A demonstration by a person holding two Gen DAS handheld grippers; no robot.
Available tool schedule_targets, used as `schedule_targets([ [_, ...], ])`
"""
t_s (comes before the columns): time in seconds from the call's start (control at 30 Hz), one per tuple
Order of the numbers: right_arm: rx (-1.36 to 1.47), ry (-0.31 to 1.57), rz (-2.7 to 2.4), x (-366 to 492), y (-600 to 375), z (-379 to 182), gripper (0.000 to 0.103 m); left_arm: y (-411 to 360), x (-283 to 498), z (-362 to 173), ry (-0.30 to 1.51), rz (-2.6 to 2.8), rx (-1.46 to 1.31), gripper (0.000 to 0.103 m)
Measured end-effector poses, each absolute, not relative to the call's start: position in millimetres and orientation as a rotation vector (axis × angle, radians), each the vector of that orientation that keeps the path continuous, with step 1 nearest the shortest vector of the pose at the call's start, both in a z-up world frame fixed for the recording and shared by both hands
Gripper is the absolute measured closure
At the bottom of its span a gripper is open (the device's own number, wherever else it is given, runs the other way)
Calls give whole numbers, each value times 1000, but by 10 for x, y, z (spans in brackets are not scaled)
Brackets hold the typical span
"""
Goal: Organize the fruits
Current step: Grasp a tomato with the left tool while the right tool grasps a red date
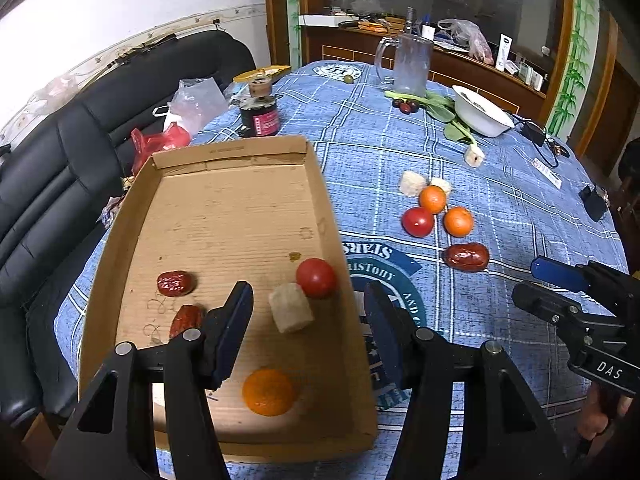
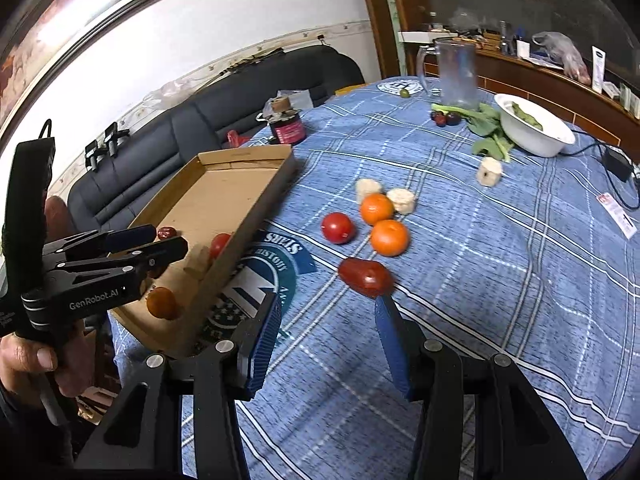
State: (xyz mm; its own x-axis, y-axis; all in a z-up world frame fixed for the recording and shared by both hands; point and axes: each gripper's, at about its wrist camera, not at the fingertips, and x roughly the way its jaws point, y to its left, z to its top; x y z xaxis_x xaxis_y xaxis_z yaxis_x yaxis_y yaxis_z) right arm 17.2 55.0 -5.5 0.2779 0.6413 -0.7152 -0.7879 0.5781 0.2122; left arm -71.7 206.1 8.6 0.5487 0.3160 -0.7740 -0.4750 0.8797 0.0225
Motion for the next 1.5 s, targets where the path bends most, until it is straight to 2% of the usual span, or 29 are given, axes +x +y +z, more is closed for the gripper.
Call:
schedule_targets([
  [0.17,-195,865,948,214,470,-85,53,1985,-664,90,869,451,-200,39],
  [0.7,-190,900,919,405,418,-247,53,1682,-224,-44,909,338,-212,39],
  [1.2,-282,920,947,627,1045,-526,51,1882,477,-323,999,309,-252,39],
  [1.5,-294,918,956,642,1067,-577,55,1830,711,-543,1059,292,-210,39],
])
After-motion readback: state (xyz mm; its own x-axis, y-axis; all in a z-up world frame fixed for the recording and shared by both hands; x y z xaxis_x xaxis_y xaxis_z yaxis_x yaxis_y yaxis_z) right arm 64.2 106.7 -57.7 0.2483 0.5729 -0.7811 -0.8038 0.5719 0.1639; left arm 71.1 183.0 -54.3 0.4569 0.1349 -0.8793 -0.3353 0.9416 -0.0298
